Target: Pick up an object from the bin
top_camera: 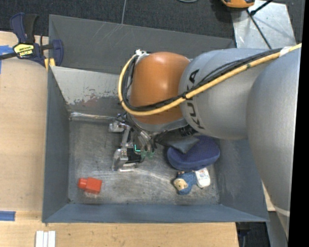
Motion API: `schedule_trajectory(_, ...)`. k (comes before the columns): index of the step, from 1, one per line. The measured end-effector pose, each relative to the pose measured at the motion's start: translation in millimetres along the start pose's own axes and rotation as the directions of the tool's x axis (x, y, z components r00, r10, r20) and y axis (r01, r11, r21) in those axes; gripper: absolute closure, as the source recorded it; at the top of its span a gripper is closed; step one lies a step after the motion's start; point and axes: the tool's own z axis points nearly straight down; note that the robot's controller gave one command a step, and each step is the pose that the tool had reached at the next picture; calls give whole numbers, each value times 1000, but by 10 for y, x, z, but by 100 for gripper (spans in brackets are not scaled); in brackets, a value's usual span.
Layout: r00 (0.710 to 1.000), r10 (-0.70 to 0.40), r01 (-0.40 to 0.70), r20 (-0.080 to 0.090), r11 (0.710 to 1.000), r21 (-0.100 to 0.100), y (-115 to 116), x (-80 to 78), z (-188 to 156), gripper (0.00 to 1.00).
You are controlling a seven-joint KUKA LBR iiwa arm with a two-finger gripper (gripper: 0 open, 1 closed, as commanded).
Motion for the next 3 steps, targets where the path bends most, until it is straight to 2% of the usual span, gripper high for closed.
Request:
schedule_trajectory(1, 989, 146, -146, 17, 989, -12, -388, 323, 733, 0)
schedule_trajectory(2, 996, 90, -90, 11, 996, 0, -1743, 189, 475, 0)
schedule_trajectory(3, 952, 307, -307, 12, 952, -3, -2069, 82, 31, 0)
